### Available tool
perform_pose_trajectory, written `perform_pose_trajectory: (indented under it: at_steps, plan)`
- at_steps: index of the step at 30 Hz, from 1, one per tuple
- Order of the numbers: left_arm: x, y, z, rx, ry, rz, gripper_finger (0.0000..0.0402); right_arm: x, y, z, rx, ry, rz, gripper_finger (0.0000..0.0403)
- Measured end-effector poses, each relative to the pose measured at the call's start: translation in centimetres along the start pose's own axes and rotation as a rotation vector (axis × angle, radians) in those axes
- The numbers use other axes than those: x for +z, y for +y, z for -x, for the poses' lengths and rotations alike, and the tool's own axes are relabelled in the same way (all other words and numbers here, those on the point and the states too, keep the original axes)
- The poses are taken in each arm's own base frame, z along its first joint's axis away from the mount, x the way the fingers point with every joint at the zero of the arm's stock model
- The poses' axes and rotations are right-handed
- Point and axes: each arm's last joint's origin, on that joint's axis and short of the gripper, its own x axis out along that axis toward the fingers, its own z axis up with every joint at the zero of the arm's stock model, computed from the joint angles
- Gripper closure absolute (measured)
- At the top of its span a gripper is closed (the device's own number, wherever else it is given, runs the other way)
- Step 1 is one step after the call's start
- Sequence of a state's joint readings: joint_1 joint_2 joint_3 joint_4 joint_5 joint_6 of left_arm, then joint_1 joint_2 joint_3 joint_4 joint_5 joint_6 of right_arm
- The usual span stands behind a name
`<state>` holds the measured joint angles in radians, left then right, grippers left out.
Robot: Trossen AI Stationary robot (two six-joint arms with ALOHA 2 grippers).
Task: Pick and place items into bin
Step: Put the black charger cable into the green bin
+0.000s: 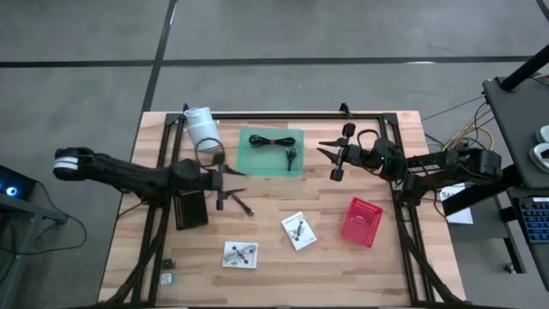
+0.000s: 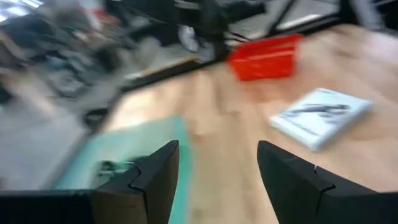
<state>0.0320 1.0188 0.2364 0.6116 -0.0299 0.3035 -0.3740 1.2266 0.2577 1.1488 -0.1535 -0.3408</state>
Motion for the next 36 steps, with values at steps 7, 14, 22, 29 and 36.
perform_pose_trajectory:
  at_steps: [7, 14, 22, 29, 36]
  plan:
    - [-1.5, -0.9, -2.4, -0.135, 0.181, 0.087, 0.0201, -0.2, 0.1, 0.0, 0.007, 0.018, 0.0, 0.0337]
    - [-2.0, -1.3, -4.0, -0.19, 0.399, 0.144, 0.0201, -0.4, 0.1, 0.0, 0.016, 0.042, 0.0, 0.0337]
    - [-1.3, -1.5, -4.0, -0.266, 0.661, 0.188, 0.0201, -0.4, 0.2, 0.0, 0.017, 0.042, 0.001, 0.0337]
    - [-1.7, -1.6, -3.8, -0.274, 0.705, 0.188, 0.0201, -0.4, 0.2, 0.0, 0.018, 0.041, 0.004, 0.0337]
    - [-2.5, -1.8, -4.2, -0.249, 0.741, 0.174, 0.0201, -0.4, 0.2, 0.0, 0.018, 0.041, 0.004, 0.0337]
